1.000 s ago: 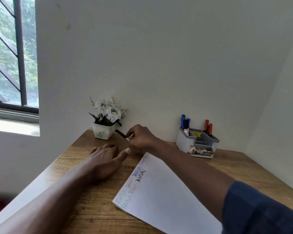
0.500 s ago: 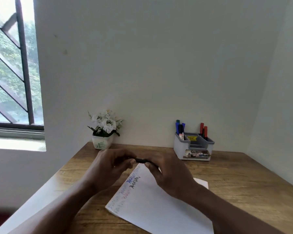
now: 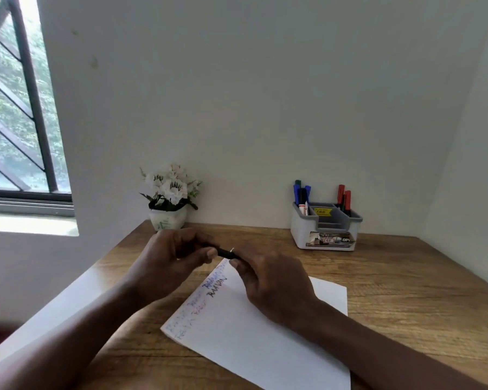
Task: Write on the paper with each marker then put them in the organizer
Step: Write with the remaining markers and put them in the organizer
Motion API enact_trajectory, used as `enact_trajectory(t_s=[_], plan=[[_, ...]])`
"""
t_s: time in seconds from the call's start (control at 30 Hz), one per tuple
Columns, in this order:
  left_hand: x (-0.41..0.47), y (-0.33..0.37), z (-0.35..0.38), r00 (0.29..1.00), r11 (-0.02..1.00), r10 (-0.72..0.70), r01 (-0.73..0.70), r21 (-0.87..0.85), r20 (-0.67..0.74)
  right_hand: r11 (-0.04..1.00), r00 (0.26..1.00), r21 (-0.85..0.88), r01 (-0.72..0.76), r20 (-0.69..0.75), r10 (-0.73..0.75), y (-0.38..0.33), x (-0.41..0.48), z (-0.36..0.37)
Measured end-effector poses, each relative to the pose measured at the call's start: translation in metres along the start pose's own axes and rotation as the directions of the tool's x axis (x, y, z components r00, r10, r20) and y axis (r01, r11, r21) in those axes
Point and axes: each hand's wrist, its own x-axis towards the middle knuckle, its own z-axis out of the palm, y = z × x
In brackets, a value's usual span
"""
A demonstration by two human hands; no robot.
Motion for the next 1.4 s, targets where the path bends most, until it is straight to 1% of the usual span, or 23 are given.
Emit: enact_trajectory(t_s=[0.07,0.17,0.23,0.3,0.4,0.47,0.6,0.73,0.8,0.9,1.07,1.1,1.17,1.23,1.27,1.3,1.33,1.37,1.4], plan=[[0.0,0.001,-0.001,1.0,1.0,-0.007,0.007,-0.004,-0.026,0.999,0.999,-0.008,-0.033,0.016,0.033,0.001,-0.001,0.001],[0.003,-0.006,-0.008,0.991,0.998,-0.037,0.042,0.038,-0.132,0.997,0.993,-0.03,-0.076,0.086,0.079,0.008,-0.004,0.003],[0.003,-0.015,-0.015,0.977,0.989,-0.083,0.106,0.107,-0.195,0.995,0.979,-0.045,-0.091,0.177,0.097,0.011,-0.005,0.003],[0.002,-0.022,-0.019,0.963,0.963,-0.146,0.191,0.191,-0.227,0.993,0.964,-0.061,-0.101,0.242,0.113,0.012,-0.005,0.003],[-0.001,-0.026,-0.021,0.949,0.909,-0.201,0.273,0.316,-0.241,0.991,0.958,-0.102,-0.081,0.265,0.106,0.012,-0.005,0.004],[-0.001,-0.025,-0.021,0.948,0.872,-0.227,0.3,0.387,-0.224,0.991,0.958,-0.111,-0.074,0.267,0.101,0.012,-0.005,0.004],[0.002,-0.025,-0.019,0.952,0.754,-0.282,0.298,0.586,-0.121,0.992,0.962,-0.105,-0.071,0.257,0.096,0.014,-0.005,0.007],[0.003,-0.025,-0.017,0.941,0.714,-0.323,0.311,0.627,-0.099,0.992,0.959,-0.09,-0.09,0.26,0.11,0.013,-0.005,0.005],[0.001,-0.024,-0.015,0.917,0.688,-0.392,0.348,0.637,-0.078,0.992,0.957,-0.084,-0.097,0.265,0.116,0.011,-0.006,0.002],[-0.001,-0.019,-0.009,0.86,0.642,-0.51,0.4,0.654,-0.025,0.989,0.956,-0.095,-0.111,0.262,0.133,0.006,-0.005,0.001],[0.002,-0.013,-0.004,0.802,0.561,-0.595,0.372,0.74,0.048,0.984,0.939,-0.139,-0.114,0.309,0.152,-0.007,-0.008,-0.002],[0.002,-0.012,-0.004,0.798,0.557,-0.6,0.368,0.744,0.054,0.986,0.941,-0.116,-0.122,0.302,0.152,-0.005,-0.006,-0.004],[0.002,-0.011,-0.004,0.801,0.564,-0.595,0.363,0.742,0.061,0.991,0.956,0.017,-0.129,0.269,0.12,0.002,0.001,-0.005],[0.002,-0.01,-0.005,0.802,0.572,-0.593,0.361,0.737,0.067,0.964,0.963,0.234,-0.129,0.263,0.065,0.011,0.009,-0.008],[0.002,-0.011,-0.004,0.801,0.574,-0.594,0.362,0.735,0.069,0.919,0.962,0.362,-0.156,0.265,0.059,0.016,0.011,-0.009],[0.002,-0.011,-0.005,0.802,0.574,-0.594,0.363,0.734,0.068,0.852,0.958,0.479,-0.211,0.274,0.083,0.02,0.012,-0.01],[0.002,-0.011,-0.005,0.803,0.571,-0.592,0.36,0.737,0.067,0.763,0.949,0.583,-0.278,0.29,0.125,0.022,0.014,-0.011],[0.002,-0.011,-0.005,0.804,0.569,-0.591,0.358,0.74,0.065,0.655,0.932,0.669,-0.352,0.319,0.174,0.023,0.017,-0.011],[0.003,-0.01,-0.005,0.804,0.567,-0.592,0.357,0.742,0.066,0.526,0.905,0.737,-0.424,0.366,0.217,0.025,0.019,-0.011]])
